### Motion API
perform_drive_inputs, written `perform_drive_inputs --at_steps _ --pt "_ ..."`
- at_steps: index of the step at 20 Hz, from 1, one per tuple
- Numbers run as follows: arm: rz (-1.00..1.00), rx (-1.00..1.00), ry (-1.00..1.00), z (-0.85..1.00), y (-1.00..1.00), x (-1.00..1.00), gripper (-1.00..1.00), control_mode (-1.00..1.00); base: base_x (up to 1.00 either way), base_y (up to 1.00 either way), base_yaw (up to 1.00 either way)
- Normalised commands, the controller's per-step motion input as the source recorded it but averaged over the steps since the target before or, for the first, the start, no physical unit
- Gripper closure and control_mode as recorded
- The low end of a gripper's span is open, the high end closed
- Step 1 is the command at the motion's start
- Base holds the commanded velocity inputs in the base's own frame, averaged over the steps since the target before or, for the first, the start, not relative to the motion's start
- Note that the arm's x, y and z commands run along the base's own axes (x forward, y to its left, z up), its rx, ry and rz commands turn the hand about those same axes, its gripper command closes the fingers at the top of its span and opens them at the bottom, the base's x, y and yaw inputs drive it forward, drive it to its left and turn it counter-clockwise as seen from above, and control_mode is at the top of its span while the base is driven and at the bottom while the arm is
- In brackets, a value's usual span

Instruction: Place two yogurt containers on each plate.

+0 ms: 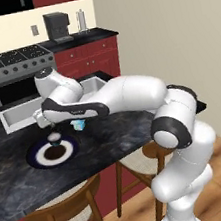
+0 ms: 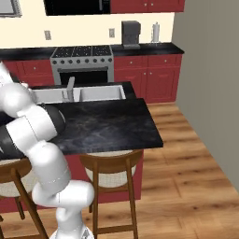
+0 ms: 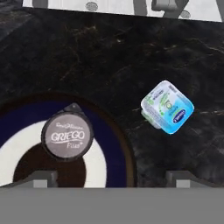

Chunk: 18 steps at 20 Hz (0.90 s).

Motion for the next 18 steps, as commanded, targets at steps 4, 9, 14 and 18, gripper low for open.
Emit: perform_drive_inputs --at_steps 4,9,14,18 --pt "0.13 0.05 0.01 0.15 -0.79 0.61 -1.0 -1.0 0.0 0.0 0.0" --pt "0.27 0.01 0.0 -0.01 -0.4 0.52 -1.0 -1.0 0.0 0.0 0.0" --pt "0.1 -0.09 0.08 -0.31 0.19 0.65 -1.0 -1.0 0.0 0.0 0.0" --pt "0.07 -0.05 0.09 -0.27 0.07 0.26 -1.0 -1.0 0.0 0.0 0.0"
